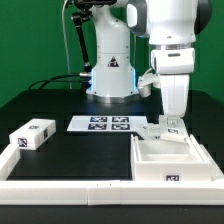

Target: Assemble cabinet

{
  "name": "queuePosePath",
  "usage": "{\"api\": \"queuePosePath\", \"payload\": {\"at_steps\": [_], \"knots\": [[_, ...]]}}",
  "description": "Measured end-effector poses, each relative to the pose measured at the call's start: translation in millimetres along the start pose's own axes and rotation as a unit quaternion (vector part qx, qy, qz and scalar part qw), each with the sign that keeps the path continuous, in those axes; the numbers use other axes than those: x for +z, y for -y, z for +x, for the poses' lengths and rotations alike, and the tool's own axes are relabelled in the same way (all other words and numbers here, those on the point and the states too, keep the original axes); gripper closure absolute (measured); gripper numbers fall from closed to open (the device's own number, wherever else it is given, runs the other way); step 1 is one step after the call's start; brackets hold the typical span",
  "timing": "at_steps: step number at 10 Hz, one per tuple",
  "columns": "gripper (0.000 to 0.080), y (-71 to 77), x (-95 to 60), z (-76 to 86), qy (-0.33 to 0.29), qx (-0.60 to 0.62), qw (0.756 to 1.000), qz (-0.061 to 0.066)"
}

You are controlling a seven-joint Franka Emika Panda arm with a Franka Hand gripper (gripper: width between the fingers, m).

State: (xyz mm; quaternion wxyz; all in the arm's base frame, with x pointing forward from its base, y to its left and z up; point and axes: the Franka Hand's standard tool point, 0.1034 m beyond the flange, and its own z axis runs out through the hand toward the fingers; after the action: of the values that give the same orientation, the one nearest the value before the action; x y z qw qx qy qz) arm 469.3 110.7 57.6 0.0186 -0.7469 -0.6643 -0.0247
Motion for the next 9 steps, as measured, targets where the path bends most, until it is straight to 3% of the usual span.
{"api": "queuePosePath", "payload": {"at_steps": [4,9], "knots": [[0.0729,0.0,0.0,0.0,0.000,0.000,1.000,0.000],[0.0729,-18.5,0.5,4.9,-0.005,-0.022,1.000,-0.006]]}}
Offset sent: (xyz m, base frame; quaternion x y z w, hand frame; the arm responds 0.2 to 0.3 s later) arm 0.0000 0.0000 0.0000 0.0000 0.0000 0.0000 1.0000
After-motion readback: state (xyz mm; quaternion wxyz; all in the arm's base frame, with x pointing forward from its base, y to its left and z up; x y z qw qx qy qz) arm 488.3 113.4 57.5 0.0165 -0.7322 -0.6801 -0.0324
